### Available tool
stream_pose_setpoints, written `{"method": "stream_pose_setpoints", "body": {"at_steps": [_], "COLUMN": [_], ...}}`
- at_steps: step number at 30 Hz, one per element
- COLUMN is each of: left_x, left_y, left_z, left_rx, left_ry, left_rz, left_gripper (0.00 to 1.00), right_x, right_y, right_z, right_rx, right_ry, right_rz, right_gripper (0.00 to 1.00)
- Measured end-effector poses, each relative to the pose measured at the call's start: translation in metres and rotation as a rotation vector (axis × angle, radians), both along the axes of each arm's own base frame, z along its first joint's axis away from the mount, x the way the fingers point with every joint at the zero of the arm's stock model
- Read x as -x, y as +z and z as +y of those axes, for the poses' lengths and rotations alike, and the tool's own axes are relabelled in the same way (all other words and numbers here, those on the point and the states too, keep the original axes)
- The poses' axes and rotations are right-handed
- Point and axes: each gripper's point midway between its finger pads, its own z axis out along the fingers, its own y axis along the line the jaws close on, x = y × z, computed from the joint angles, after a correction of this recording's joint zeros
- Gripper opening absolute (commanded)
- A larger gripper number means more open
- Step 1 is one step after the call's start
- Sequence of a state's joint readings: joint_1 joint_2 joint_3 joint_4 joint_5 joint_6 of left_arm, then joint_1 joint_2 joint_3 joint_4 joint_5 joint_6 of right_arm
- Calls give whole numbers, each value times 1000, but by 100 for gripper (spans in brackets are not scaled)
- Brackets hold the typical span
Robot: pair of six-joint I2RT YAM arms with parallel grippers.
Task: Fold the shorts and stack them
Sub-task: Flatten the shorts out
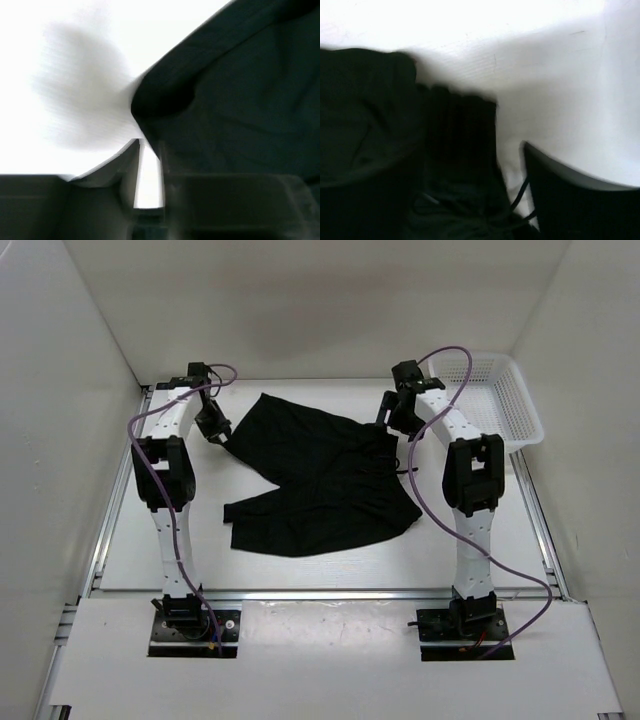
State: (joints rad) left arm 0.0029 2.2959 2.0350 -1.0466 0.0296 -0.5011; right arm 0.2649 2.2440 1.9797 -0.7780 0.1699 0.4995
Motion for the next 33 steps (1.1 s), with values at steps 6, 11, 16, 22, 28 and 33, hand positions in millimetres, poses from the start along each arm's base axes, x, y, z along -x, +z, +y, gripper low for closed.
{"method": "stream_pose_setpoints", "body": {"at_steps": [6,11,16,22,28,33], "left_x": [7,72,140,189,203,175], "left_y": [16,30,42,-6,-48,-44], "left_z": [-3,-4,-8,-19,-25,-29], "left_rx": [6,-25,-25,15,44,49], "left_ry": [-12,-16,-16,1,34,28], "left_rz": [-24,18,23,163,315,264], "left_gripper": [72,61,70,66,10,10], "right_x": [16,58,134,233,275,258], "right_y": [22,67,83,27,-4,-15], "right_z": [9,28,23,-17,-22,-17], "right_rx": [16,29,4,-21,-114,-212], "right_ry": [29,93,112,35,-11,-66], "right_rz": [-15,-93,-141,18,126,129], "right_gripper": [99,72,54,93,95,90]}}
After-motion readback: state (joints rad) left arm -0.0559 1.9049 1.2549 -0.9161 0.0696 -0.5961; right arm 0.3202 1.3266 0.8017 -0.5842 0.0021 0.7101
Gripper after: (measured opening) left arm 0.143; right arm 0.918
